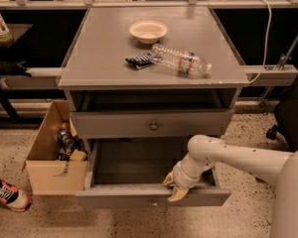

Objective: Open middle drawer

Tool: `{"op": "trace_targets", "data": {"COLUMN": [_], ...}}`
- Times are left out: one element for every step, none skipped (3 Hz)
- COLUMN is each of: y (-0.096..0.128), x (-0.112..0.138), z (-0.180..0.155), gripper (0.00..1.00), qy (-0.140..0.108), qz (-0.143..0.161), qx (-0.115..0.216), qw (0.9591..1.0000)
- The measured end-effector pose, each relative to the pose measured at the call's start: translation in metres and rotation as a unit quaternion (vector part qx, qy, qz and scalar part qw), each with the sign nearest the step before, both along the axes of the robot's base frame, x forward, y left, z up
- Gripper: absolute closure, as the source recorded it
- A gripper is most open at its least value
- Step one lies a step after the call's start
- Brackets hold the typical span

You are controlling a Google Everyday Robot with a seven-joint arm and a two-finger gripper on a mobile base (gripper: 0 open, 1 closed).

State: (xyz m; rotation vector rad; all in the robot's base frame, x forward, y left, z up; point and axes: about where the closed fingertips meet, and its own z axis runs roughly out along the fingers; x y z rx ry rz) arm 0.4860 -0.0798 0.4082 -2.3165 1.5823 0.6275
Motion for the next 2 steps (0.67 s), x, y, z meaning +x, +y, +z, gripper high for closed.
{"op": "trace_targets", "data": {"y": [0.0000, 0.0000], "x": [0.0000, 0.0000], "z": [0.0000, 0.0000], "gripper": [0.42, 0.20], "qy": [0.000, 0.000], "qz": [0.000, 0.000], "qx": [0.000, 0.000], "qw": [1.0000, 1.0000]}}
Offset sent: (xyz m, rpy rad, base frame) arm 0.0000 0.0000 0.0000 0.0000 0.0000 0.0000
